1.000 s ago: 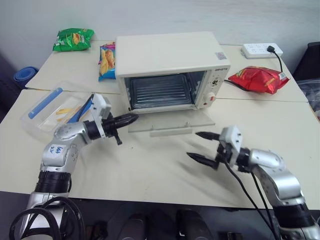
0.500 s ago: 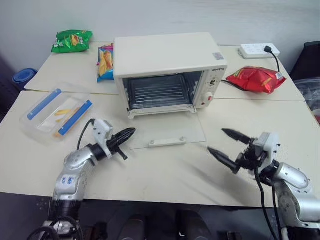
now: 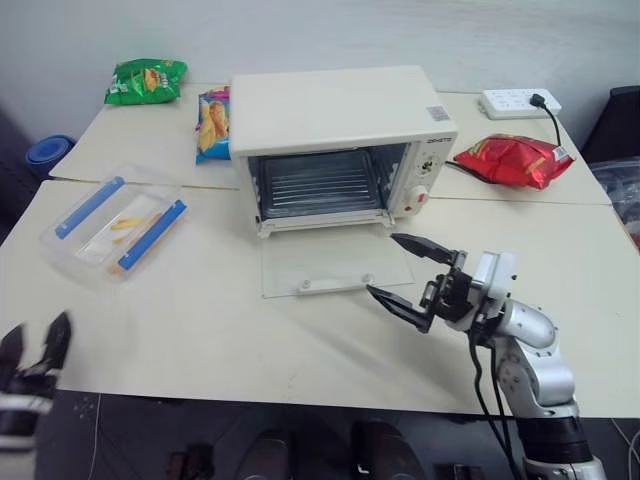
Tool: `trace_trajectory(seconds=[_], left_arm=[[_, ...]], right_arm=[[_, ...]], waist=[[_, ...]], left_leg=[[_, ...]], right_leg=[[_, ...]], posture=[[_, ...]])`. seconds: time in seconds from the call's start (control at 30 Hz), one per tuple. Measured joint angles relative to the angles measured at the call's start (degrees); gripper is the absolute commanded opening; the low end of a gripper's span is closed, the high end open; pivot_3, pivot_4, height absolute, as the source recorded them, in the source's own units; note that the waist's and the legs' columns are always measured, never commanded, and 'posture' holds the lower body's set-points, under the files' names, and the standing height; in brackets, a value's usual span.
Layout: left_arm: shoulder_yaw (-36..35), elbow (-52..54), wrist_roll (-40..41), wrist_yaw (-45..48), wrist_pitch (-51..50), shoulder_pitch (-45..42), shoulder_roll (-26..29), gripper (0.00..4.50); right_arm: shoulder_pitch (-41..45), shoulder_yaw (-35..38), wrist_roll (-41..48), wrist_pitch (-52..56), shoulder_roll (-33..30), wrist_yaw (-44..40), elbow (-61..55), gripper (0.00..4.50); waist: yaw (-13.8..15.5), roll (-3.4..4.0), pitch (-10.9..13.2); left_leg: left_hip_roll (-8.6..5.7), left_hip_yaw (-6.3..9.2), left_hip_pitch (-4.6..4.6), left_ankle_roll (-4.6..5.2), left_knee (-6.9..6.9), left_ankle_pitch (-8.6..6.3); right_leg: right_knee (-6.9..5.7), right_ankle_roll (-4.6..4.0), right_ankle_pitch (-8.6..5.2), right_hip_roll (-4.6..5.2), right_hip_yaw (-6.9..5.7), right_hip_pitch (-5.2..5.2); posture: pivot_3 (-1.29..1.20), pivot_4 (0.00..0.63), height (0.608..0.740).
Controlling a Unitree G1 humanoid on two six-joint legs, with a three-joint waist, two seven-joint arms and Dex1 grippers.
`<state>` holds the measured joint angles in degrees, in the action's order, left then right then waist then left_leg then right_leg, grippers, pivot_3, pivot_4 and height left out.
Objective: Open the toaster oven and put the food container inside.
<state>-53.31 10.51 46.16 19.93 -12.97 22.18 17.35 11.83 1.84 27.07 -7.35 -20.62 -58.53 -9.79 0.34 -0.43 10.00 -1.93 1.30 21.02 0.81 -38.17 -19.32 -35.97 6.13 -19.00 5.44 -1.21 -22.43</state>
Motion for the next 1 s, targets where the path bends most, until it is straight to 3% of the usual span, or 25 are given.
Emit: trace_trajectory(seconds=[0.27,0.43,0.67,0.87,1.0], left_arm=[[-0.71,2.77,7.71,-14.57,-12.94,-6.95,7.69,4.49],[3.17,2.77,13.35,-30.09,-28.71,-18.01,19.59,4.49],[7.14,-11.43,14.85,-46.28,-41.47,-37.45,20.03,4.49],[8.86,-20.42,12.15,-47.53,-45.90,-44.14,23.54,4.49],[11.45,-24.42,8.14,-46.49,-47.66,-46.89,25.71,3.69]], right_arm=[[3.01,-1.97,-0.67,-1.21,0.09,-0.23,1.32,4.50],[5.29,-2.60,-0.67,-0.57,-0.07,-0.01,1.61,4.50],[6.69,-3.06,-1.26,-0.19,-0.17,0.89,2.98,4.50],[6.40,-3.44,-1.89,-0.60,1.06,3.19,2.91,4.50],[4.99,-3.82,-2.30,-1.15,1.33,3.89,2.55,4.50]], waist=[[0.82,-0.10,-0.06],[0.05,-0.08,-0.07],[-0.91,-0.04,-0.07],[-1.21,-0.06,-0.08],[-1.20,-0.06,-0.09]], left_leg=[[-0.06,0.09,0.02,0.00,0.02,-0.03],[-0.11,0.14,0.00,-0.04,0.06,0.00],[-0.16,0.13,0.06,-0.11,0.02,0.04],[-0.16,0.13,0.07,-0.15,0.02,0.06],[-0.18,0.12,0.07,-0.15,0.00,0.06]], right_leg=[[-0.02,-0.01,0.01,0.03,0.01,-0.03],[-0.11,-0.01,0.01,-0.01,0.02,-0.05],[-0.58,-0.01,0.01,-0.03,-0.04,-0.25],[-0.60,-0.01,0.01,-0.03,-0.06,-0.27],[-0.60,-0.01,0.01,-0.02,-0.04,-0.26]], posture=[[0.00,0.150,0.740],[0.00,0.150,0.740],[0.00,0.150,0.740],[0.00,0.150,0.740],[0.00,0.150,0.740]])
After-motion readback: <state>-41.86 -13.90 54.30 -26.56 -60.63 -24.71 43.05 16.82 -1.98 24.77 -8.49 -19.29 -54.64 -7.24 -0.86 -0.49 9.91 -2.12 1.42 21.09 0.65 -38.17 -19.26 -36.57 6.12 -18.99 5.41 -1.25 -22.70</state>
